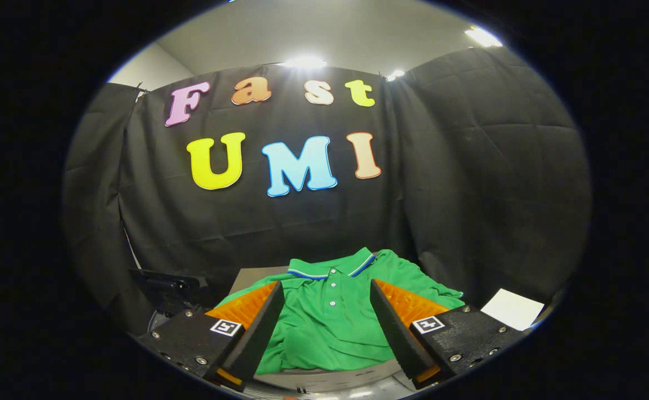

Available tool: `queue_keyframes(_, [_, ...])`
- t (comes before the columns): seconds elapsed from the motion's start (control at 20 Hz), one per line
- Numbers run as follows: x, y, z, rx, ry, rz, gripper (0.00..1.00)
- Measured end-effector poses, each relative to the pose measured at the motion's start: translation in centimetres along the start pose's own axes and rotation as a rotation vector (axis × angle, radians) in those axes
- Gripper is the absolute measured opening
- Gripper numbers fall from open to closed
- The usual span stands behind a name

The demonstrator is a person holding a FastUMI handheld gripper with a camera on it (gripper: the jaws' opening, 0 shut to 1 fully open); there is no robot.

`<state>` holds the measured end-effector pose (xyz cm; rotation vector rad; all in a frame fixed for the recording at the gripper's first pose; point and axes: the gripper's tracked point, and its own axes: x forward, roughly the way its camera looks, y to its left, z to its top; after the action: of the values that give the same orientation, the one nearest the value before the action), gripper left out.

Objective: Put the clothes into the washing machine and then close the washing machine lid.

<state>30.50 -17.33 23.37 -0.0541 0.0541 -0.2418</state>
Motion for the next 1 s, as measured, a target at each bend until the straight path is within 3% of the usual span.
queue_keyframes(0.4, [5.1, -1.0, -4.7, -0.007, 0.148, 0.067, 0.96])
queue_keyframes(1.0, [9.1, -0.9, -7.4, 0.046, 0.339, 0.111, 0.96])
